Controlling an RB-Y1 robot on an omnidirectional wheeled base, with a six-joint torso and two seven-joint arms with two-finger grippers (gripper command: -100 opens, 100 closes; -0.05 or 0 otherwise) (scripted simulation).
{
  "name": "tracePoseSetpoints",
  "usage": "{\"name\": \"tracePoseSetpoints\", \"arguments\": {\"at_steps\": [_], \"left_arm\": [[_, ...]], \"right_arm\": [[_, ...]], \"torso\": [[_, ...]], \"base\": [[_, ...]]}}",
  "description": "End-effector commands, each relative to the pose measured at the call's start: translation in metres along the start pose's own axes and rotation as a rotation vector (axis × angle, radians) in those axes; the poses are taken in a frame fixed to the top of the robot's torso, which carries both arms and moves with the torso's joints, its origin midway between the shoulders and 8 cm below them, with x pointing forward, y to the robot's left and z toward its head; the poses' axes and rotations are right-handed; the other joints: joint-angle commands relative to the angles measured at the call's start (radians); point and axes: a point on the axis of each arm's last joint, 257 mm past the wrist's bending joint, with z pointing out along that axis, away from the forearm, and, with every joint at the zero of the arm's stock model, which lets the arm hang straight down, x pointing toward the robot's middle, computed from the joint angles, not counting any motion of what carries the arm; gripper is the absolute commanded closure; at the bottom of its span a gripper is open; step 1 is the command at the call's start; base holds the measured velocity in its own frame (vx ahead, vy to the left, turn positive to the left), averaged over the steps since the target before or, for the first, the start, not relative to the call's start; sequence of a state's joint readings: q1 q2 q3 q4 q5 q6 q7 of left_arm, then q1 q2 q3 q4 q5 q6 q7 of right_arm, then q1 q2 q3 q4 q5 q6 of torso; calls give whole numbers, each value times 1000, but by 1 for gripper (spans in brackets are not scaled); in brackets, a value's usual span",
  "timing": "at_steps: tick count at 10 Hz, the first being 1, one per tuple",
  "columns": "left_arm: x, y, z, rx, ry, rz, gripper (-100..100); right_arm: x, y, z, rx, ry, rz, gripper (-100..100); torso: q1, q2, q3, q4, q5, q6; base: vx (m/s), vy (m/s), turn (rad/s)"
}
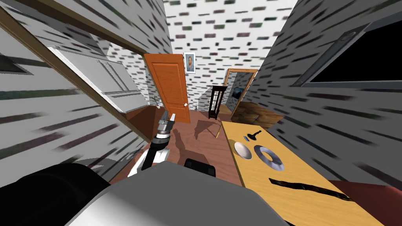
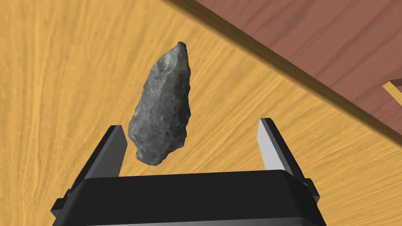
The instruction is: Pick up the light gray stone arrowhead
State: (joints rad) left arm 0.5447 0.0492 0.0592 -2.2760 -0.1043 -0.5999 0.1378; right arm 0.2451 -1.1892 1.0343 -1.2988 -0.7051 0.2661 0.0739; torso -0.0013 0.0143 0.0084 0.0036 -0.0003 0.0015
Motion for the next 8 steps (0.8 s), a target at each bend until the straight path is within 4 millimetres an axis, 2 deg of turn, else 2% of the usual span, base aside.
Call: {"name": "tracePoseSetpoints", "arguments": {"at_steps": [1, 2, 6, 7, 8], "left_arm": [[0, 0, 0, 0, 0, 0, 0], [0, 0, 0, -1, 0, 0, 0], [0, 0, 0, -1, 0, 0, 0], [0, 0, 0, -1, 0, 0, 0], [0, 0, 0, -1, 0, 0, 0]], "right_arm": [[0, 0, 0, 0, 0, 0, -100], [0, 0, 0, 2, 0, 8, 100], [0, 0, 0, 2, 0, 9, 100], [0, 0, 0, 3, 0, 9, 0], [0, -1, 0, 0, 0, -11, 100]], "torso": [[0, 0, 0, 0, 0, 0], [-1, -6, -3, -1, 0, 2], [-2, -15, -8, -3, -1, 1], [-2, -15, -9, -3, -1, 1], [-2, -15, -9, -3, -1, 1]], "base": [[-93, -1, 82], [-18, 0, -24], [-2, 0, 0], [0, 0, 0], [86, 4, -264]]}}
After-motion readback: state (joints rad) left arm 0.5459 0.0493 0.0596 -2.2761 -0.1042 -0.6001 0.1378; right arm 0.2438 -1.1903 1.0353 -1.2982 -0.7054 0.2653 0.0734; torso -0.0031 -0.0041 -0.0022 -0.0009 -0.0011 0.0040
